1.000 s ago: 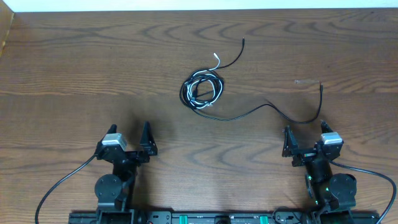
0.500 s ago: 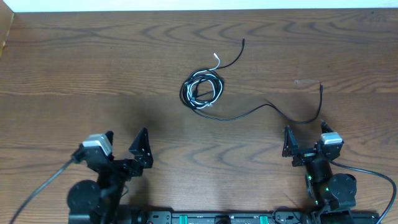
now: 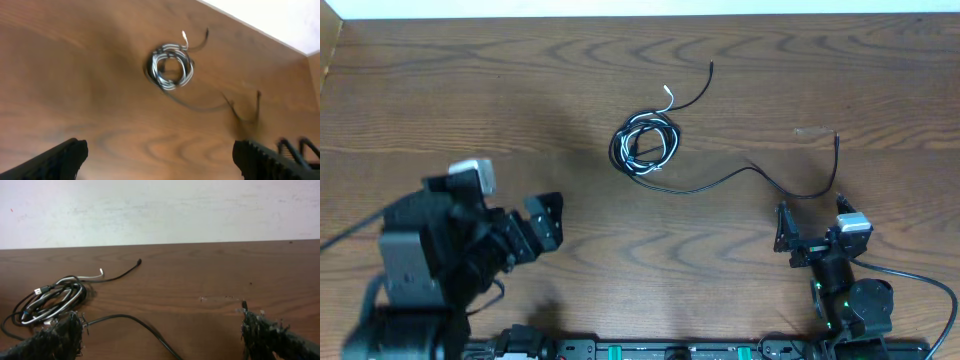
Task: Untangle cables
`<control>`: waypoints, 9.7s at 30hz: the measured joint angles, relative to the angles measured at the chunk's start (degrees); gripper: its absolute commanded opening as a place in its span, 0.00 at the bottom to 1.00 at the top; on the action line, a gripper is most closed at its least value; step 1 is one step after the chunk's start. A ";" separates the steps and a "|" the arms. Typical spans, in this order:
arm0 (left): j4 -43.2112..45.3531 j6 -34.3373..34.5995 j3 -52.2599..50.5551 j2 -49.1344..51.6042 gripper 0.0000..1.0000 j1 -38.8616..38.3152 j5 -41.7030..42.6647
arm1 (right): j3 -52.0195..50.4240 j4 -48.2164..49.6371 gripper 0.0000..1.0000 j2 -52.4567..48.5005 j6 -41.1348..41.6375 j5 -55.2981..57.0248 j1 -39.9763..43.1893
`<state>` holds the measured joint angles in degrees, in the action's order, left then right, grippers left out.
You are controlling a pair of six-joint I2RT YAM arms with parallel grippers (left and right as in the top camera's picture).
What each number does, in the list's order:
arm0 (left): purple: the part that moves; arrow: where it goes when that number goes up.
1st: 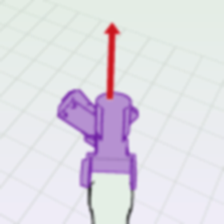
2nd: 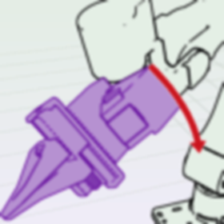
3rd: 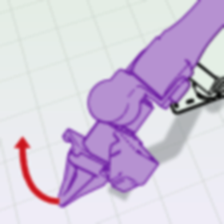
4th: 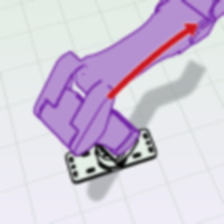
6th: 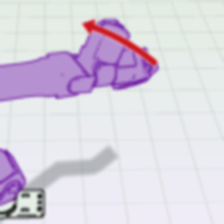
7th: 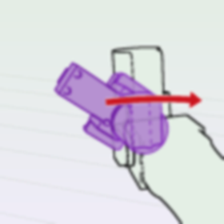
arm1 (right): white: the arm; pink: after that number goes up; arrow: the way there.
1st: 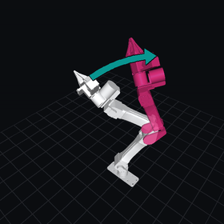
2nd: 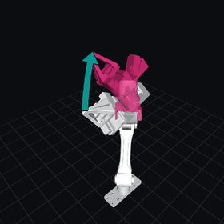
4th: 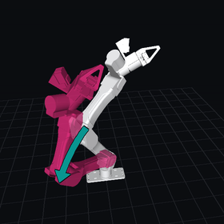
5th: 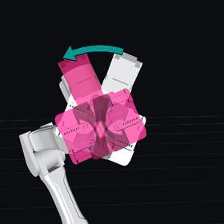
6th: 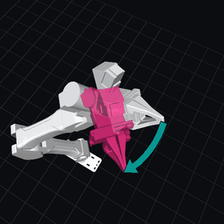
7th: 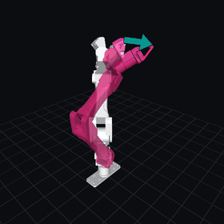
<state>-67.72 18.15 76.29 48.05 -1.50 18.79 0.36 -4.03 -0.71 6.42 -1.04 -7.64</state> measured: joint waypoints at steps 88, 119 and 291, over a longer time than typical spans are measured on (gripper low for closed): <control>3.34 19.71 -3.63 37.77 0.25 -16.37 -14.32 | 0.00 0.00 0.99 0.00 0.00 0.00 0.00; 18.80 21.09 -3.63 57.81 0.56 -23.87 -14.67 | 0.00 0.00 0.99 0.00 0.00 0.00 0.00; 48.22 13.09 -3.80 66.01 0.43 -30.86 -21.94 | 0.00 0.00 0.99 0.00 -0.02 0.02 0.00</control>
<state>-19.51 31.24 72.49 114.06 -32.36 -3.16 0.36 -4.03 -0.71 6.39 -1.02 -7.64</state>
